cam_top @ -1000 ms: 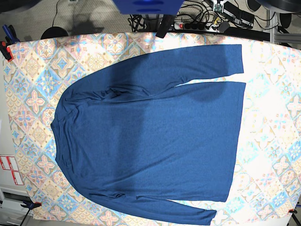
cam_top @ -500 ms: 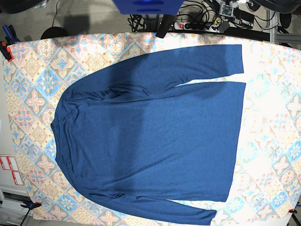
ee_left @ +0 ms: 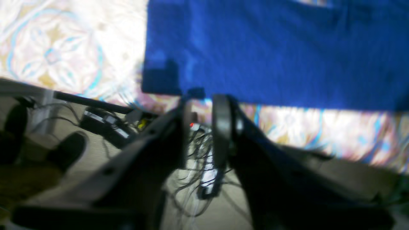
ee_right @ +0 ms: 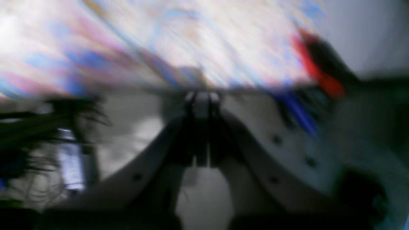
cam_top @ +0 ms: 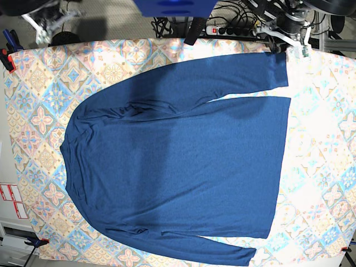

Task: Fold the T-shirt properly
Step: 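Move the left gripper to the blue shirt's sleeve cuff and grasp it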

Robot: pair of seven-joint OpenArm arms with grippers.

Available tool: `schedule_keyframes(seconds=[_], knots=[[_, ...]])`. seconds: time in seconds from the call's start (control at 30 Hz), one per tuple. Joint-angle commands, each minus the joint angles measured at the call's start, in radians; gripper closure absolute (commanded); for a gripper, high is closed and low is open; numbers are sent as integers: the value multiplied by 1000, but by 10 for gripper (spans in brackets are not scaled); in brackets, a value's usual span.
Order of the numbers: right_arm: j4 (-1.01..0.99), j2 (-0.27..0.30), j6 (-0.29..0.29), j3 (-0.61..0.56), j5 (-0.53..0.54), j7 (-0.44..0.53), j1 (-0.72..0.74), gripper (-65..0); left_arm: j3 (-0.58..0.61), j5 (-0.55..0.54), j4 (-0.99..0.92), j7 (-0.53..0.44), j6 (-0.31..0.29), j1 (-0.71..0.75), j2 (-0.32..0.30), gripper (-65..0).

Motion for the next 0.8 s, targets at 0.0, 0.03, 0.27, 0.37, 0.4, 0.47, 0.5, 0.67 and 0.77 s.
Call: schedule_keyframes(seconds=[0.0,0.03,0.27,0.37,0.4,0.47,0.5,0.67,0.77], knots=[[19,5,-17,-2,-2,-2,-7,0,-19,-29,14,-7,-6,1,-6,-192],[20,5,-17,-16,-2,-13,7,0,-30,-47,14,7,-6,-3,-4,-214],[20,5,-17,-71,-2,-36,56,0,-59,-150,-79,70,-6,-83,-4,-250],[20,5,-17,-80,-2,-36,65,0,-68,-211,-135,70,-6,-100,-4,-255],[20,5,-17,-80,-2,-36,73,0,-68,-233,-158,70,-6,-108,-4,-255],[20,5,-17,-80,-2,-54,76,0,-70,-274,-201,70,-6,-124,-4,-254],[22,5,-17,-80,-2,-65,77,0,-71,-297,-216,70,-6,-129,-4,-251],[26,4,-17,-80,-2,-105,107,0,-71,-336,-225,70,-6,-134,-4,-250],[28,4,-17,-90,-2,-108,122,0,-71,-337,-227,70,-6,-134,2,-249]])
